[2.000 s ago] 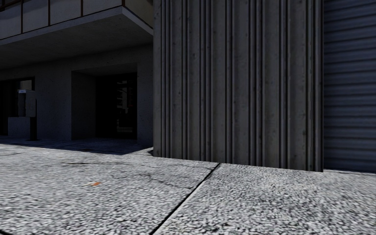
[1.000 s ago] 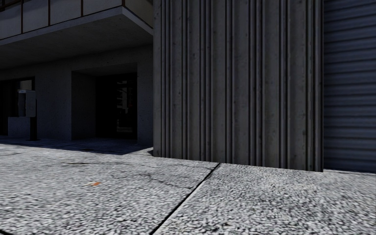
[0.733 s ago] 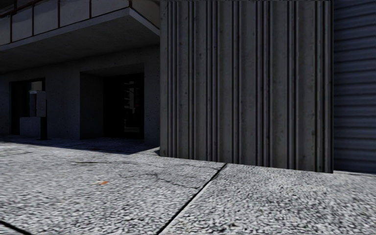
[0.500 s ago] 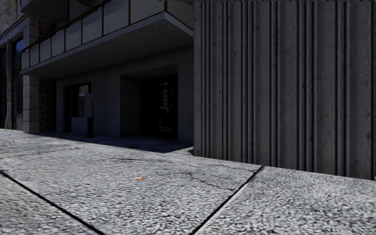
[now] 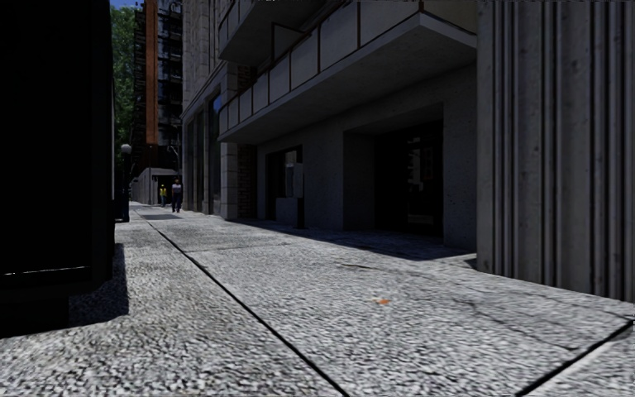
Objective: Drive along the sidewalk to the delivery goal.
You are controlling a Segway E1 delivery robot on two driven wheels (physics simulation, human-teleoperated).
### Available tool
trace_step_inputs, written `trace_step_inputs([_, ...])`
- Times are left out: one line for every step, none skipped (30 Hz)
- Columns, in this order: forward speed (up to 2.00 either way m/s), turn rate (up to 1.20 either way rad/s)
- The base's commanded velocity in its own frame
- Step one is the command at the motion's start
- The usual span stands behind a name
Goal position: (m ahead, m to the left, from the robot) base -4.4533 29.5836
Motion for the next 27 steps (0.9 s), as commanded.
trace_step_inputs([0.0, 0.36])
trace_step_inputs([0.0, 0.36])
trace_step_inputs([0.0, 0.36])
trace_step_inputs([0.0, 0.36])
trace_step_inputs([0.0, 0.36])
trace_step_inputs([0.0, 0.36])
trace_step_inputs([0.0, 0.36])
trace_step_inputs([0.0, 0.36])
trace_step_inputs([0.0, 0.36])
trace_step_inputs([0.0, 0.36])
trace_step_inputs([0.0, 0.35])
trace_step_inputs([0.0, 0.11])
trace_step_inputs([0.0, 0.0])
trace_step_inputs([0.0, 0.0])
trace_step_inputs([0.0, 0.0])
trace_step_inputs([0.0, 0.0])
trace_step_inputs([0.0, 0.0])
trace_step_inputs([0.0, 0.0])
trace_step_inputs([0.0, 0.0])
trace_step_inputs([0.0, 0.0])
trace_step_inputs([0.32, 0.0])
trace_step_inputs([0.32, 0.0])
trace_step_inputs([0.62, 0.0])
trace_step_inputs([0.83, 0.0])
trace_step_inputs([0.94, 0.0])
trace_step_inputs([1.13, 0.0])
trace_step_inputs([1.23, 0.0])
